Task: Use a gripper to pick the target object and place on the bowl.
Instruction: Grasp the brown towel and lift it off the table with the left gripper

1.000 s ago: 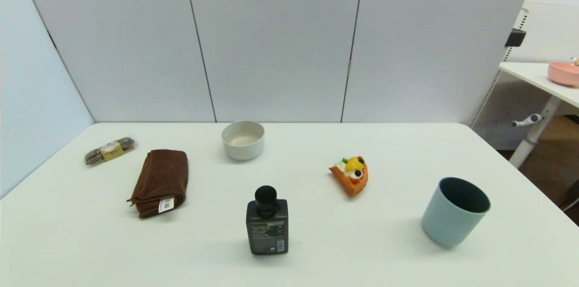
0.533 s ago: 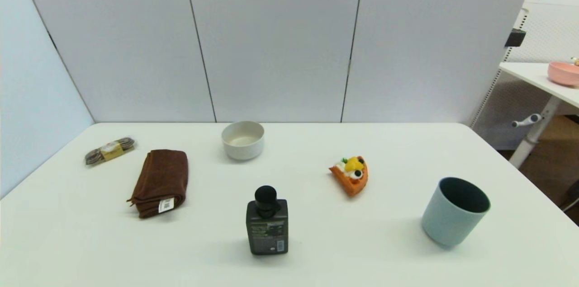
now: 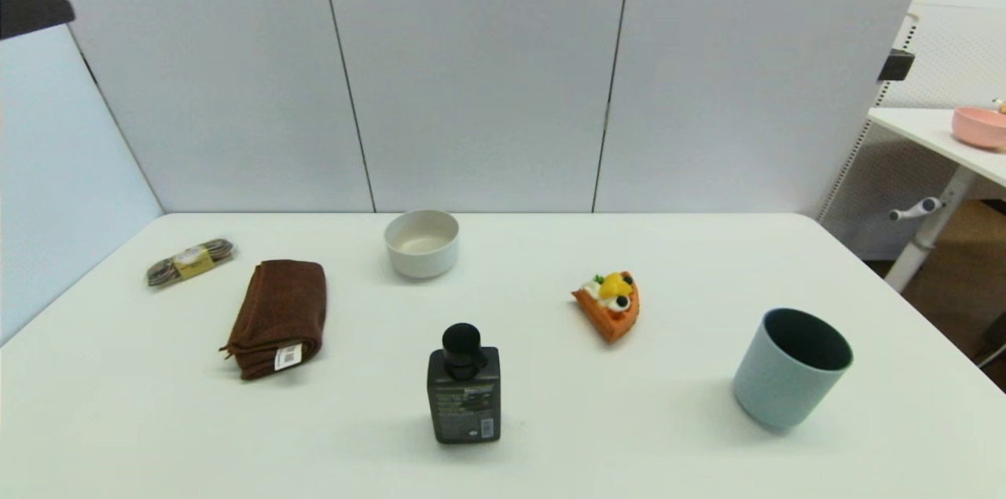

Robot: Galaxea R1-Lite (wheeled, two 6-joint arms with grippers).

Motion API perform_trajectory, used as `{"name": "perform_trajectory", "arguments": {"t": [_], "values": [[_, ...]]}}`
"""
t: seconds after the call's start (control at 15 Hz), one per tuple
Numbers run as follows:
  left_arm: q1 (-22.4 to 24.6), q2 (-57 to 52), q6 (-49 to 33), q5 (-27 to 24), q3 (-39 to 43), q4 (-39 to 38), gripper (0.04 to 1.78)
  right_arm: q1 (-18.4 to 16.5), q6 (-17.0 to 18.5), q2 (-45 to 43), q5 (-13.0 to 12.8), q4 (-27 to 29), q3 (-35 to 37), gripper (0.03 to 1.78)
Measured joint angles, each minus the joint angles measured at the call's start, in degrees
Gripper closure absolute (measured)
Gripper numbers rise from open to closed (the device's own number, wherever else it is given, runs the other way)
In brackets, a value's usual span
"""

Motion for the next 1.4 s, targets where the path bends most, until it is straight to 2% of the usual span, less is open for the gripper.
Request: {"name": "perform_trajectory", "arguments": {"t": [0.2,0.33,0.47,0.6,0.73,1.07,1.4], "values": [[-2.97,9.25,-2.07,0.2,-9.33,10.86,0.11,0.0,0.02,0.0,0.0,0.0,0.0,0.1],[-5.9,14.08,-7.29,1.71,-13.54,18.44,0.11,0.0,-0.02,0.0,0.0,0.0,0.0,0.1],[-9.42,18.32,-14.7,7.5,-16.68,25.92,0.11,0.0,0.0,0.0,0.02,0.0,0.0,0.1],[-10.86,21.82,-18.52,14.28,-17.9,33.61,0.11,0.0,-0.02,0.0,0.0,0.0,0.0,0.1],[-10.95,24.58,-18.92,15.82,-17.7,38.13,0.11,0.0,0.0,0.0,0.0,0.0,0.0,0.1],[-10.2,30.28,-24.88,16.19,-13.4,36.8,0.11,0.0,0.0,0.0,0.0,0.0,0.0,0.1],[-10.25,34.65,-26.64,15.56,-3.47,21.67,0.11,0.0,-0.02,0.0,0.02,0.0,0.0,0.1]]}}
